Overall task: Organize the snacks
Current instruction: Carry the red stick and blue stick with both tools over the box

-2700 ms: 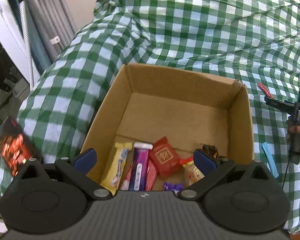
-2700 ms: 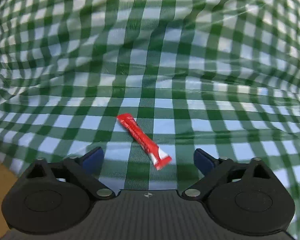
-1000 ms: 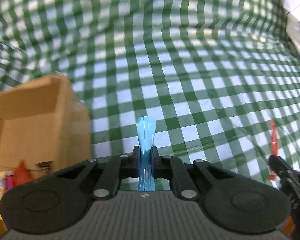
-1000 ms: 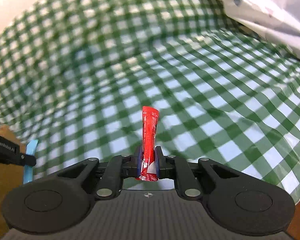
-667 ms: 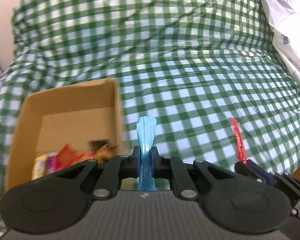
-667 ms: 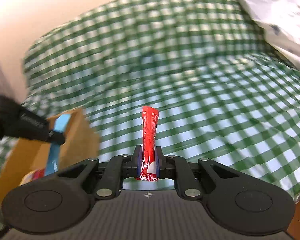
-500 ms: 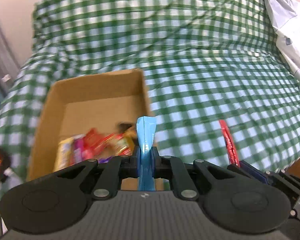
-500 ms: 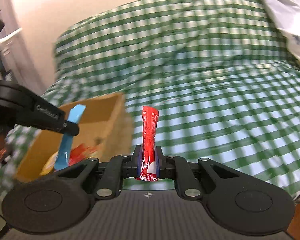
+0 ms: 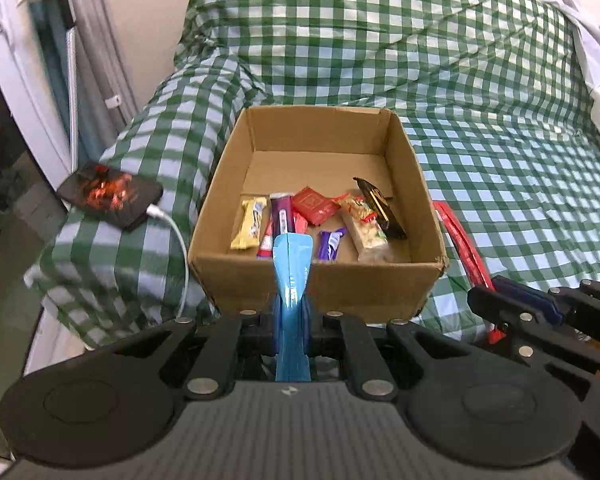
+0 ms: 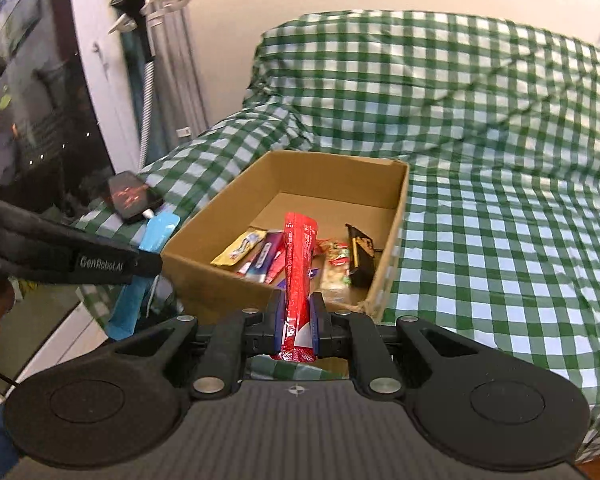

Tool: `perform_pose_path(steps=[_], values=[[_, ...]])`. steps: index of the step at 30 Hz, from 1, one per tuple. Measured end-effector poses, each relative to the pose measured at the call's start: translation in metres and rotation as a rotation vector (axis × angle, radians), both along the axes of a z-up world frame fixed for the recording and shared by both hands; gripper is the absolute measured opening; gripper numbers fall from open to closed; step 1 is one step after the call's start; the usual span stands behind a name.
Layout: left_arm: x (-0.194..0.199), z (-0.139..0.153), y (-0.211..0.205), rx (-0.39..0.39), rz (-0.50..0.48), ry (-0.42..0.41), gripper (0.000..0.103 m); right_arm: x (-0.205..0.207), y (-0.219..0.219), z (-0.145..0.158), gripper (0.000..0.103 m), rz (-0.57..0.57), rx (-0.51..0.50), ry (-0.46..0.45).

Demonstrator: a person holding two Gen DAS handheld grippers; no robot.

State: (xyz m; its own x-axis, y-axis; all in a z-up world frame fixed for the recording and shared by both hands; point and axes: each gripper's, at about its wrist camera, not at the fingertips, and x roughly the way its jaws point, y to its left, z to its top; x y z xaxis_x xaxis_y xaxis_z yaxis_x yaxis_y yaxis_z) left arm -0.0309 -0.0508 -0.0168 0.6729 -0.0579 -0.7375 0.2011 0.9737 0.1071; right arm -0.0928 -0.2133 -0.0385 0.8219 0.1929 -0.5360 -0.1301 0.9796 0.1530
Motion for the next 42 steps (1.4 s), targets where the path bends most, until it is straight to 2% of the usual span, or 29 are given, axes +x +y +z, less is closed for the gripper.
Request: perform_pose_path(steps=[6,14,42], values=[[-0.009,0.003,0.003,-0.038,-0.016,-0.021,0.011,-0.02,0.009,0.005,0.014,-0.009,-0.036,-0.012],[-0.013,0.006,0.007,-0.055,-0.016,-0.032,0.011,-0.023,0.012,0.006,0.014,-0.013,-0.053,-0.017],[-0.003,-0.004,0.004,-0.045,-0.009,0.005,0.011,-0.012,0.012,-0.003,0.014,-0.006,-0.042,0.032]])
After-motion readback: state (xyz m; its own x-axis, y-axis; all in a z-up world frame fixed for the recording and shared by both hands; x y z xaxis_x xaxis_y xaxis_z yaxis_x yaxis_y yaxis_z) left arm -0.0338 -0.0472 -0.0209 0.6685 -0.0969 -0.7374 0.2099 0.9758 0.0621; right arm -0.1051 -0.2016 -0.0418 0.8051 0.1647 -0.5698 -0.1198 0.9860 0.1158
